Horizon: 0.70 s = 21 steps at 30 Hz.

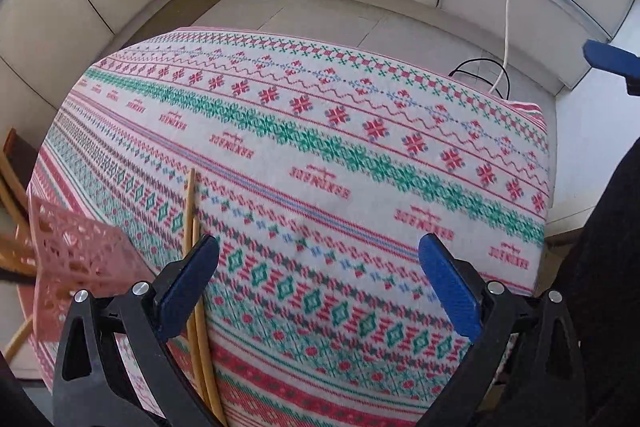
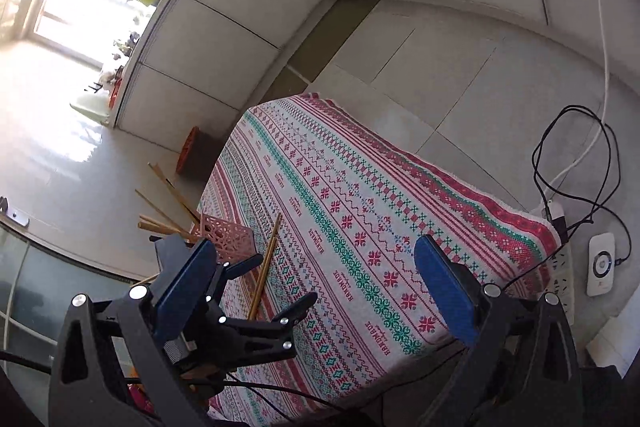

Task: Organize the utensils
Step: 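Lower the left gripper onto the remaining chopsticks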

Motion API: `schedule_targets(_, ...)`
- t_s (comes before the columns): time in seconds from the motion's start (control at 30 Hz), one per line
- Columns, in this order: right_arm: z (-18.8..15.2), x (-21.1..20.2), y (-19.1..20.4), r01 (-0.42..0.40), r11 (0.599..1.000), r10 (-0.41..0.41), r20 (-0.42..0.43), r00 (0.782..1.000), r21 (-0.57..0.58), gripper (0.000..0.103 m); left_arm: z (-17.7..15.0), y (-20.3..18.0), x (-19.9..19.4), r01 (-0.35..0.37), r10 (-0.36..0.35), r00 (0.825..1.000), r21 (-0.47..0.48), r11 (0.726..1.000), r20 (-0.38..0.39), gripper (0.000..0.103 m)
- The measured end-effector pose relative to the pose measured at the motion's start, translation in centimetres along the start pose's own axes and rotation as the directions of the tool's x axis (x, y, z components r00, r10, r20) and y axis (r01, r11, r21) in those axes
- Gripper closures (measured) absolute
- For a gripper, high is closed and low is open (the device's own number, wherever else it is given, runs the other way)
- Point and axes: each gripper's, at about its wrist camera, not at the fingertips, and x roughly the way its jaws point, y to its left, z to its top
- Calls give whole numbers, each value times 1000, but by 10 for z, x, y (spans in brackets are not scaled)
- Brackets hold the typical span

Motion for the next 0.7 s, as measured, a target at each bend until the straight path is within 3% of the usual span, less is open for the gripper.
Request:
schedule_targets(0.27,2,10,-2,3,1000,-3,-44,999,3,7,40,50,54,61,-72,993,-124,990,-92,7)
schedule_targets(0.37,4,15,-6,-4,1000,6,-60,998,25,7,40,57,57,88,-100,991,-135,987,-87,8)
schedule_targets(0.47,4,17,-7,-7,999,10,-66,998,38,7,40,60,55,80,-94,991,-139,987,-98,17)
schedule_targets(0.5,4,17,-7,-8,999,11,-68,998,40,7,40,62,52,81,-96,990,-143,986,-101,26)
schedule_targets(0.57,4,17,-10,-5,999,9,-76,997,44,7,41,65,46,84,-102,989,-160,983,-106,56)
schedule_targets(0.6,4,17,-11,-2,999,5,-76,997,46,7,42,68,44,86,-107,988,-174,981,-114,82)
schedule_targets(0.63,4,16,-12,0,999,3,-72,997,50,7,42,68,43,89,-113,986,-181,979,-123,95)
schedule_targets(0.7,5,14,-13,0,998,4,-66,998,59,7,37,60,38,74,-97,988,-176,982,-124,97)
